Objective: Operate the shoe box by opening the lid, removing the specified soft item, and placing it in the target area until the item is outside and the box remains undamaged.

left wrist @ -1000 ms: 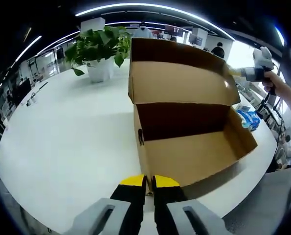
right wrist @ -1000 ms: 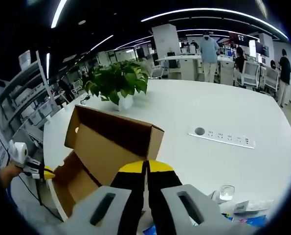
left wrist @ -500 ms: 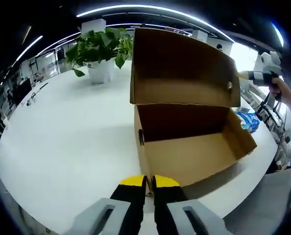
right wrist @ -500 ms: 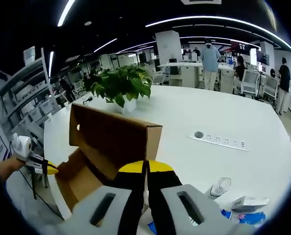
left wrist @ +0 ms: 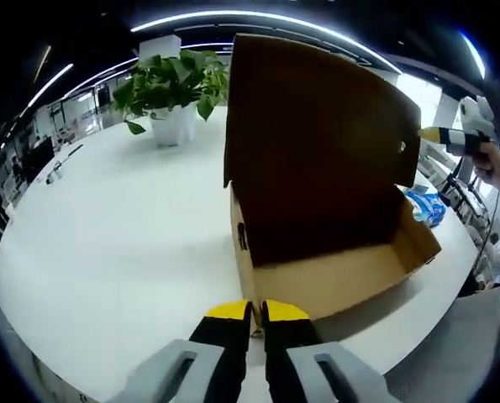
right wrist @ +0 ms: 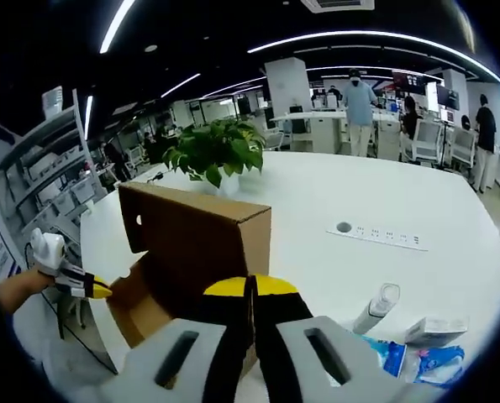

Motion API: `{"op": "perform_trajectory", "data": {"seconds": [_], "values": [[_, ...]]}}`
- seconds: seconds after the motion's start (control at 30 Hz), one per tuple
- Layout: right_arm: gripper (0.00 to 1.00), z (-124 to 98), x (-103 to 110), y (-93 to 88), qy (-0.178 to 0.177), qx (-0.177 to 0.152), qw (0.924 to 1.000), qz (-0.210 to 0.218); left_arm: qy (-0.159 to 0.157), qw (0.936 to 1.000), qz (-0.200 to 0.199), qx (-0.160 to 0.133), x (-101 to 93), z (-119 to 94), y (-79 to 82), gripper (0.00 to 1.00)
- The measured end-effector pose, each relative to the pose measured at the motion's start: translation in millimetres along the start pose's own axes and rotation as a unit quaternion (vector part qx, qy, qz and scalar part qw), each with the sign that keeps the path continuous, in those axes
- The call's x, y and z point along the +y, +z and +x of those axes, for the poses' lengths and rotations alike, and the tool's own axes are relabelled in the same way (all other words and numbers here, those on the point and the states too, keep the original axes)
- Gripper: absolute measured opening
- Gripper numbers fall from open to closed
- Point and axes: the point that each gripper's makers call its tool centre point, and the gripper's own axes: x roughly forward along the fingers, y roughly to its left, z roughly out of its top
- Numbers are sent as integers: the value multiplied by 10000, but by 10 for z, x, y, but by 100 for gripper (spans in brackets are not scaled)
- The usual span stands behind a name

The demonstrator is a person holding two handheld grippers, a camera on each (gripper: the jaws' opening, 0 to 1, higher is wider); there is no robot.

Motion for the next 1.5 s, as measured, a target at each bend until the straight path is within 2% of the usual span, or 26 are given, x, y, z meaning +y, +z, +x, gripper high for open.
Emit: {"op": "perform_trajectory", "data": {"seconds": [0.73,0.8,0.9,1.2,1.43,1.5], "values": [[0,-258,206,-264,-84,-217,9995,193,-11,9997,152,-215,2,-28,8,6],[0,-270,222,-291,-93,-226,9996,153,2,9995,179,-250,8,-44,12,8],[1,-290,238,-326,-103,-232,9996,131,1,9994,154,-297,26,-85,27,16],[1,-343,292,-423,-119,-281,9995,89,166,9971,201,-719,141,-322,286,20],[2,-389,331,-505,-93,-262,9996,4,234,9911,307,-1271,170,-559,684,24],[2,-407,344,-518,-87,-266,9996,-24,236,9903,372,-1315,148,-606,763,25]]}}
